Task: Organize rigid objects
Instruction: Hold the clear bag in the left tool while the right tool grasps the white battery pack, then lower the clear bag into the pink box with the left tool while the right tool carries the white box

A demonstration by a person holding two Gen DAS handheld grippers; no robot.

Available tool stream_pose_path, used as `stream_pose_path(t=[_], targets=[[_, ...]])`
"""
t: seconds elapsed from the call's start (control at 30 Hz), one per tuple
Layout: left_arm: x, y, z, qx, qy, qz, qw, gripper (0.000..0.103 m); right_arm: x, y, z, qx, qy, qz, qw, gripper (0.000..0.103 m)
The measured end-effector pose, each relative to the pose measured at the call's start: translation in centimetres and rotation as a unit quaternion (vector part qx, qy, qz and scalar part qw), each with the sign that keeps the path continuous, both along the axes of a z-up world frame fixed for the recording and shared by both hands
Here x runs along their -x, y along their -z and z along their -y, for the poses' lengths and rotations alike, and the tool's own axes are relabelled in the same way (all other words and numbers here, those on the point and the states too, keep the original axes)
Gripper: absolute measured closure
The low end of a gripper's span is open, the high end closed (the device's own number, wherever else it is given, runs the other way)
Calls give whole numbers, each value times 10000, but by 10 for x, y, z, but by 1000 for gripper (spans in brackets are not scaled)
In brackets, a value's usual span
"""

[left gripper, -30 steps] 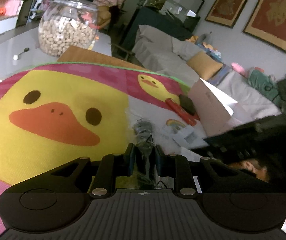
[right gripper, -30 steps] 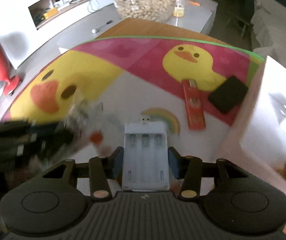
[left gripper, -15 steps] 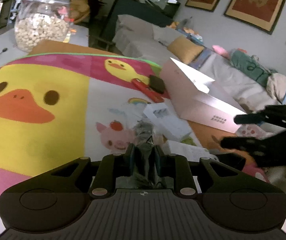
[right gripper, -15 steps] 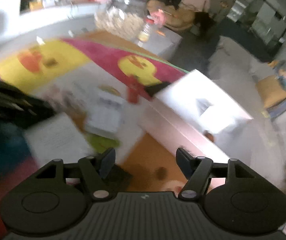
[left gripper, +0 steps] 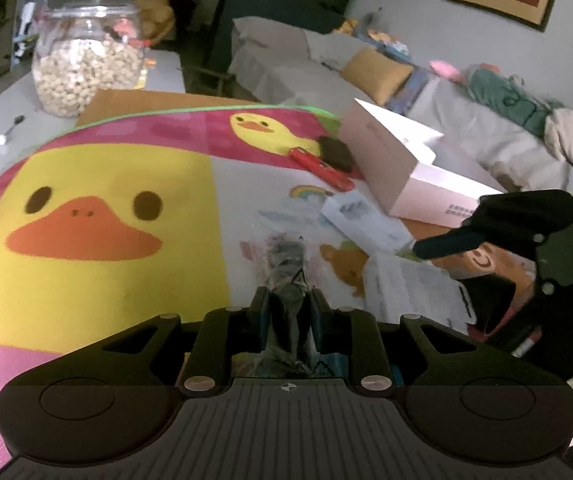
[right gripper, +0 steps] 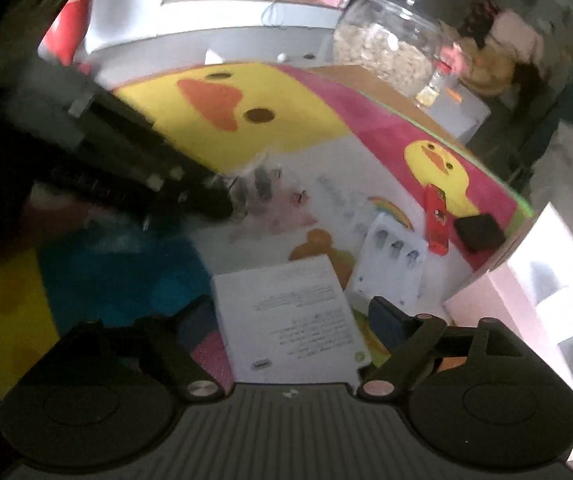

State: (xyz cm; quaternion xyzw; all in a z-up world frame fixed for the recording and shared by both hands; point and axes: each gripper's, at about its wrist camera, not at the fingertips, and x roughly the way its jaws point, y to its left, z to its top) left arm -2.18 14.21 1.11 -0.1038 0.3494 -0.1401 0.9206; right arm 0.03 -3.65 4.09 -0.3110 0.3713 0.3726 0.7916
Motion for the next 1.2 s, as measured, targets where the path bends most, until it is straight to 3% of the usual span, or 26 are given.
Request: stream_pose_path(t=[0.1,0.23,0.5,0.53,0.57,0.6,0.7,0.77,0.83,0.87,0.93,0.97,1.1,1.2], targets=[[-4,-2,12,-357,98,39,9993,79,-5,-3,8,-116,281,-410,9987,32],[-5,-3,23,-544,204,134,9982,79,8,-18,25,-175,532,-374,9977,33],[23,-25,54,-860,970,379,9908,80,34,-77,92,-801,1254,-436,9879,34],[25,-31,57,-860,1048,412,9899,80,37,-85,104,-859,1374,-416,9859,41],[26,-36,61,-863,1119,445,9890,80,38,-91,113,-919,1462,-395,9842,73],[27,-42,65,-874,1185,493,9879,80,39,-97,123,-941,1568,-413,9823,80],[25,-55,79,-974,1308,636,9846,80,45,-110,152,-1075,1900,-188,9757,80],[19,-60,86,-1038,1267,631,9845,80,48,-108,163,-1068,1968,94,9746,80],[13,-60,89,-1012,1213,577,9857,80,45,-100,172,-1081,2081,104,9721,79],[12,-59,90,-1002,1185,555,9863,80,42,-96,175,-1071,2122,8,9713,75],[11,-56,89,-974,1139,524,9873,80,35,-84,179,-969,2232,-146,9698,56],[11,-53,88,-935,1134,502,9879,80,33,-78,178,-863,2296,-151,9693,42],[8,-41,83,-735,1109,427,9902,80,36,-69,187,-612,2658,-58,9621,39],[7,-30,83,-643,1172,408,9902,80,52,-68,204,-789,3159,-69,9455,35]])
